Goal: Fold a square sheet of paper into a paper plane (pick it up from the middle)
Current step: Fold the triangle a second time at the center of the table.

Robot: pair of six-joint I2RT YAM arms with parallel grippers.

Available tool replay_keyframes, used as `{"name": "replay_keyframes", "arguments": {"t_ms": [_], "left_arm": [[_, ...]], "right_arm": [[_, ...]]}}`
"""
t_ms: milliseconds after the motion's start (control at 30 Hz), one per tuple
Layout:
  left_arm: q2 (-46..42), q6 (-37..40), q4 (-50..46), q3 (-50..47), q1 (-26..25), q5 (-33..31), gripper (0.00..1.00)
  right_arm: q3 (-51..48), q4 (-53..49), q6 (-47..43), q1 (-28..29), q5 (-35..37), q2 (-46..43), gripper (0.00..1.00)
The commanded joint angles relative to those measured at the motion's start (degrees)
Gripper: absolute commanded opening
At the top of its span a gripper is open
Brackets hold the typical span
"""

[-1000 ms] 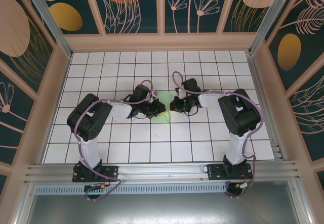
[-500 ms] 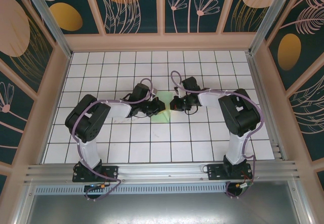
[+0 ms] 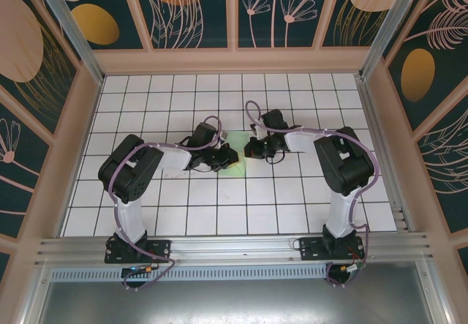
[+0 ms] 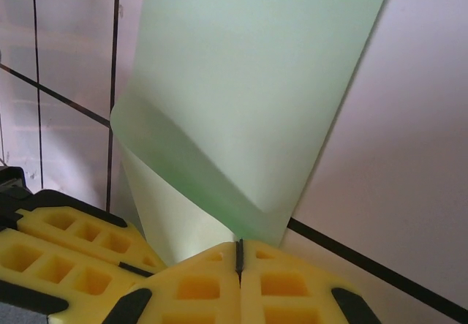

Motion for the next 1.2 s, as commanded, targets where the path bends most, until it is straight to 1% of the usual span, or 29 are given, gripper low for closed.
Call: {"name": "replay_keyframes", "arguments": {"t_ms": [0, 1167], "left_arm": [[0.7, 1.4, -1.5, 1.1, 0.2, 0.6, 0.1], [1.6, 2.2, -4.8, 1.1, 0.1, -1.4, 0.09]], "right_arm": [[2.1, -1.2, -1.2, -0.2, -0.3, 1.2, 0.0], [3.6, -2.0, -1.8, 0.0, -1.2, 3.2, 0.0]]}}
